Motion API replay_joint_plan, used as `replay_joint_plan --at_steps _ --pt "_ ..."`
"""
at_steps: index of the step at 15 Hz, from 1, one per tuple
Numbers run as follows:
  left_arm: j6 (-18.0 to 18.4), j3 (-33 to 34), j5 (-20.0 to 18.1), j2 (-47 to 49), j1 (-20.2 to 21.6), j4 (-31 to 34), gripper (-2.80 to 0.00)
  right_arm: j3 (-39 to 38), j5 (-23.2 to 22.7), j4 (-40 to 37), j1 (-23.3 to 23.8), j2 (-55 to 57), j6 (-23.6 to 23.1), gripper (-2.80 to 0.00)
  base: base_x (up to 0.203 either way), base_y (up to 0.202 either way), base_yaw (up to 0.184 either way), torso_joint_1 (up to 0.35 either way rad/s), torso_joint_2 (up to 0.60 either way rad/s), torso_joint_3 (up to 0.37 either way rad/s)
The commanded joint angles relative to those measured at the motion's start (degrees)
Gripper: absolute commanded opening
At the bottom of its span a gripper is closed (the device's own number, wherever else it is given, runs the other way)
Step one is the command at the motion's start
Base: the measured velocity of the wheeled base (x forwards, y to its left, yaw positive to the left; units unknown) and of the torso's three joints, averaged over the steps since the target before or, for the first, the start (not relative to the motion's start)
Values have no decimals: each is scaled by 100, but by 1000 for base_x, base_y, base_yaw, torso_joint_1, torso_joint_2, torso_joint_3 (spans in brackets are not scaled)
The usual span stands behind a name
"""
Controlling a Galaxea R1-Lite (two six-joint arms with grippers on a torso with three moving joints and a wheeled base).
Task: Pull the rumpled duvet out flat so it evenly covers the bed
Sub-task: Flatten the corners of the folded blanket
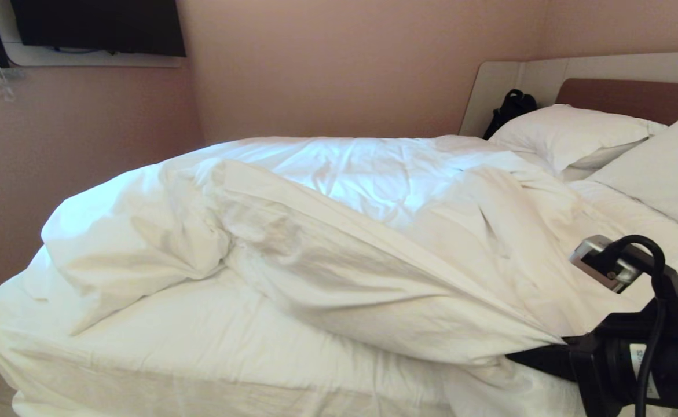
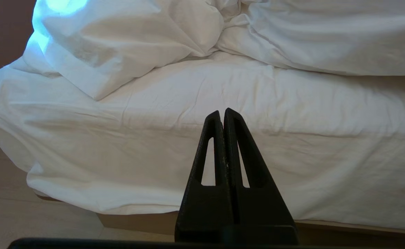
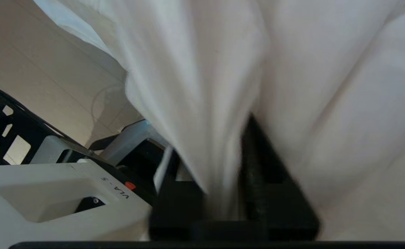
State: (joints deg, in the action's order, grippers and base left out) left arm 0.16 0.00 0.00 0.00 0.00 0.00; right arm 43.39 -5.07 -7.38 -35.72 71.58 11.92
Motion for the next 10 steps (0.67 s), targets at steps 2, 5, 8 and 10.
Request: replay_joint_plan --at_steps 2,5,8,10 --pt "6 0 0 0 0 0 -280 188 -12 121 -20 -16 4 0 0 0 0 0 0 0" --pt "2 0 0 0 0 0 -280 675 -10 123 -34 -233 -8 0 0 0 0 0 0 0" --pt "2 0 0 0 0 0 -280 1259 -12 25 -224 -334 -6 0 0 0 0 0 0 0" --pt "2 0 0 0 0 0 -280 1715 -12 -138 -420 -246 -5 0 0 0 0 0 0 0"
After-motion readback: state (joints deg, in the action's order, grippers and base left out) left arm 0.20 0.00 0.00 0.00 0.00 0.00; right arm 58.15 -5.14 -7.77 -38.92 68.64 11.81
